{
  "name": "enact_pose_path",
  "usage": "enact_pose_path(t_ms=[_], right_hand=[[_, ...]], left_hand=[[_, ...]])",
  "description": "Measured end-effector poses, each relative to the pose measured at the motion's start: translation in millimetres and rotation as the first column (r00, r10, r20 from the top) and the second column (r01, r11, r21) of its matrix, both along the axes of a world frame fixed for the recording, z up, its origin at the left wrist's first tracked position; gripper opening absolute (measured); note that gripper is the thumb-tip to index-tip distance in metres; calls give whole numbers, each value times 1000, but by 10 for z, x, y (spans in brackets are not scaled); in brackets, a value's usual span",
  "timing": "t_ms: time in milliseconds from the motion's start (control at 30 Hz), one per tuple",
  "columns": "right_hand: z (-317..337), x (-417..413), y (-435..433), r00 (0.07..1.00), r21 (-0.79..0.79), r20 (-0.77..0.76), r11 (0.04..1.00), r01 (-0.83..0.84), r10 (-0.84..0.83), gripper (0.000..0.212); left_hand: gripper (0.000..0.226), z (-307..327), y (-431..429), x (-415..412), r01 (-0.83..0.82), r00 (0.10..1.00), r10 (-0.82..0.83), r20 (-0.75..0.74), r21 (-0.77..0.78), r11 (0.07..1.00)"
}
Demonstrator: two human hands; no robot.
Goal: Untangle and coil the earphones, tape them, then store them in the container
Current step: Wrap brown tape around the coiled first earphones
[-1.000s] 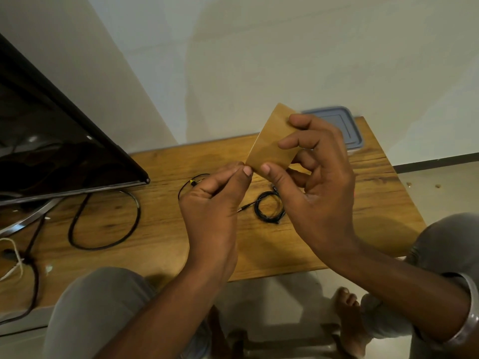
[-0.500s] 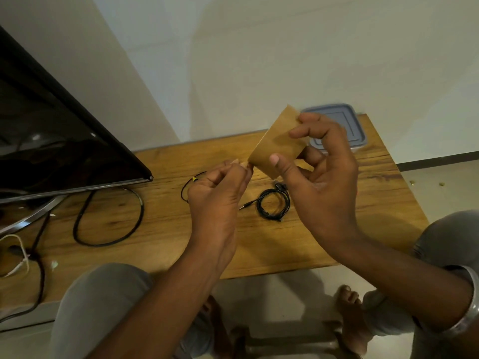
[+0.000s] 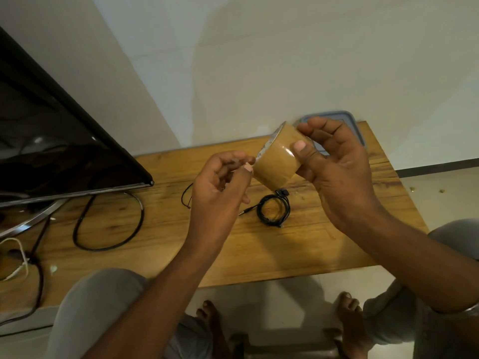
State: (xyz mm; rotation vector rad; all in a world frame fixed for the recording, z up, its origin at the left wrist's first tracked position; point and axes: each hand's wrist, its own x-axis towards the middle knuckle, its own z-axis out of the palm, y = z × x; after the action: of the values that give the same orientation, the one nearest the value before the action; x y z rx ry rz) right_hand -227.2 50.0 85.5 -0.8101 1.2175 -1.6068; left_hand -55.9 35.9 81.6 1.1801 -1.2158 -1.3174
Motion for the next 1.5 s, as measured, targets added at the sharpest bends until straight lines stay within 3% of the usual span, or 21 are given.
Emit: enact_pose_path(t_ms=[167, 333, 533, 733, 1067, 1233, 1500], right_hand=[[8, -2, 23, 995, -48, -85, 997, -60, 55, 40], [85, 133, 96, 992, -30, -25, 992, -123, 122, 62], [36, 207, 152, 984, -28, -44, 985, -172, 171, 29], [28, 164, 125, 953, -42, -73, 953, -299, 295, 32], [31, 172, 153, 959, 68, 144, 964, -256, 244, 23], [27, 218, 175, 970, 42, 121, 975, -218, 212, 31], [74, 184, 164, 944, 1, 134, 952, -305, 302, 36]], left_hand=[[17, 24, 64, -25, 243, 968, -242, 70, -4, 970], [25, 53, 126, -88, 133, 977, -131, -169, -1, 991], [31, 28, 166, -112, 37, 978, -32, -204, 23, 999], [33, 61, 134, -86, 45, 946, -8, -324, 107, 993], [29, 30, 219, -174, 61, 965, -41, -258, 71, 996], [26, 12, 230, -195, 34, 963, -8, -268, 94, 995], [27, 38, 178, -152, 75, 928, -15, -373, 148, 986]])
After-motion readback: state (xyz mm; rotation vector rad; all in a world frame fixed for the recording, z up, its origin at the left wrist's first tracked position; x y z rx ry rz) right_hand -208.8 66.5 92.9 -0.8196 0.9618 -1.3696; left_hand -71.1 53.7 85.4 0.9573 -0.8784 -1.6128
